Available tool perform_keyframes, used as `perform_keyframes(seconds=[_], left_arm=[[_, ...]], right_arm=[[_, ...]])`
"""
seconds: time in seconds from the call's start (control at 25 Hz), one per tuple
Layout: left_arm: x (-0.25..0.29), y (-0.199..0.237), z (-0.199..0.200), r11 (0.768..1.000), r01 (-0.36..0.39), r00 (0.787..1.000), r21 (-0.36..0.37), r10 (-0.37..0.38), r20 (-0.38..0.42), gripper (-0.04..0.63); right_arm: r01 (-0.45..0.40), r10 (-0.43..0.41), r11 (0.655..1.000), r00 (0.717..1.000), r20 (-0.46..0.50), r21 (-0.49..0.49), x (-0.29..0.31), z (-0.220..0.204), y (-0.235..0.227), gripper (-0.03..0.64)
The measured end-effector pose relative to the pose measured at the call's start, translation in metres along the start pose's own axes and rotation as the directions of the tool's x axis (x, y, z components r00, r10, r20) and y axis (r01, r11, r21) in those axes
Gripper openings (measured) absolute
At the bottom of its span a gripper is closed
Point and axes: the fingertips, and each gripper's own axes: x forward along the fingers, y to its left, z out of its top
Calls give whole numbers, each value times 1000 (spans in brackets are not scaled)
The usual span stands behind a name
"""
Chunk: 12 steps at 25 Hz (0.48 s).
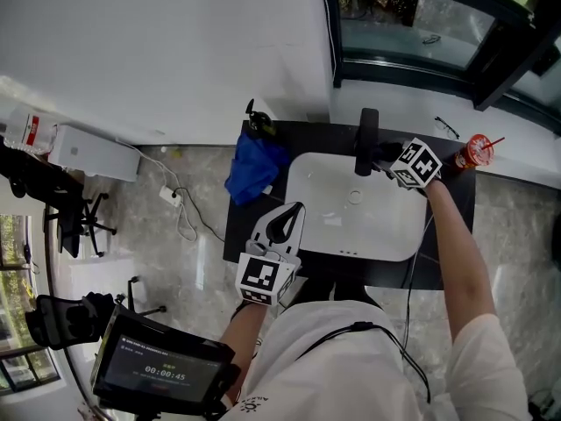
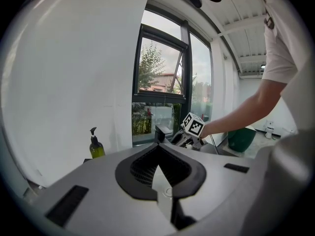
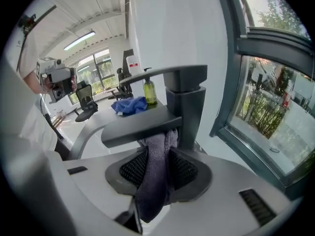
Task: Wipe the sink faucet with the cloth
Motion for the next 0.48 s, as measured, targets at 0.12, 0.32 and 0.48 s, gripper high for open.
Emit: perform_keyframes(seconds=[0.12,0.32,0.48], left_arm=[[-1,2,1,1000,-6,1000,-1,6,2,-6],[-3,2,0,1000,-8,1000,-3,8,2,-6],[-3,-2,-1,1000,0,1000,-3,0,3,-6]], right_arm=[[1,0,1000,999,34,-31,1,9,3,121],[-14,17,997,999,40,-70,-4,5,14,121],[-61,64,994,997,31,-94,-8,-2,33,120]])
